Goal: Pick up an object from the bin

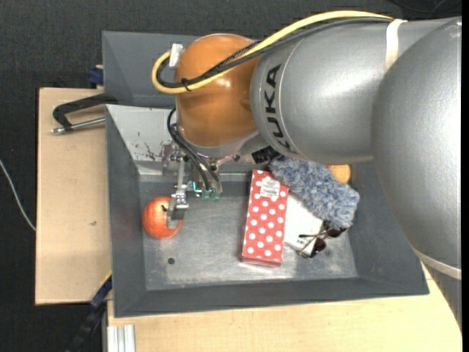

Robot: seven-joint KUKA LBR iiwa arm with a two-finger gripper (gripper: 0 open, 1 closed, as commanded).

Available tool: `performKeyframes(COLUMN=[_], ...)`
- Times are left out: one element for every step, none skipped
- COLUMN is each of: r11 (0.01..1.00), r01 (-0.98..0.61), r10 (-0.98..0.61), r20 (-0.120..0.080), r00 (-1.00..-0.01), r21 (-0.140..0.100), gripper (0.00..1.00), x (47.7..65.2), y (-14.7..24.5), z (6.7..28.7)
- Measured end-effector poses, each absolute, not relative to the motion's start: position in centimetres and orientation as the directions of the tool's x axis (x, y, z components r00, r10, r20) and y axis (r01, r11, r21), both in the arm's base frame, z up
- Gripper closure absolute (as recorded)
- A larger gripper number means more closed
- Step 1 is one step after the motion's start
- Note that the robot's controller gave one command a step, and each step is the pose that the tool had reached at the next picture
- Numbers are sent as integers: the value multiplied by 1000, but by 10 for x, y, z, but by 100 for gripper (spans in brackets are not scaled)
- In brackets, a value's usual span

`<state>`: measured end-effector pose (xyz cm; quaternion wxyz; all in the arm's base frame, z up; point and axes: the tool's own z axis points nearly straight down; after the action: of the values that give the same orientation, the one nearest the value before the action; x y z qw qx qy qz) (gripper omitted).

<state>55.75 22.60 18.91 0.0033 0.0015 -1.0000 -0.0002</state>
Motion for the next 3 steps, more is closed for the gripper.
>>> performKeyframes(r11=[1000,999,999], r01=[-1,-41,-40], r10=[-1,-40,-40], r20=[-2,-16,-16], r00=[-1000,-999,-999], r21=[2,18,18], gripper=[0,100,100], x=[560,575,576], y=[225,232,232], z=[194,88,88])
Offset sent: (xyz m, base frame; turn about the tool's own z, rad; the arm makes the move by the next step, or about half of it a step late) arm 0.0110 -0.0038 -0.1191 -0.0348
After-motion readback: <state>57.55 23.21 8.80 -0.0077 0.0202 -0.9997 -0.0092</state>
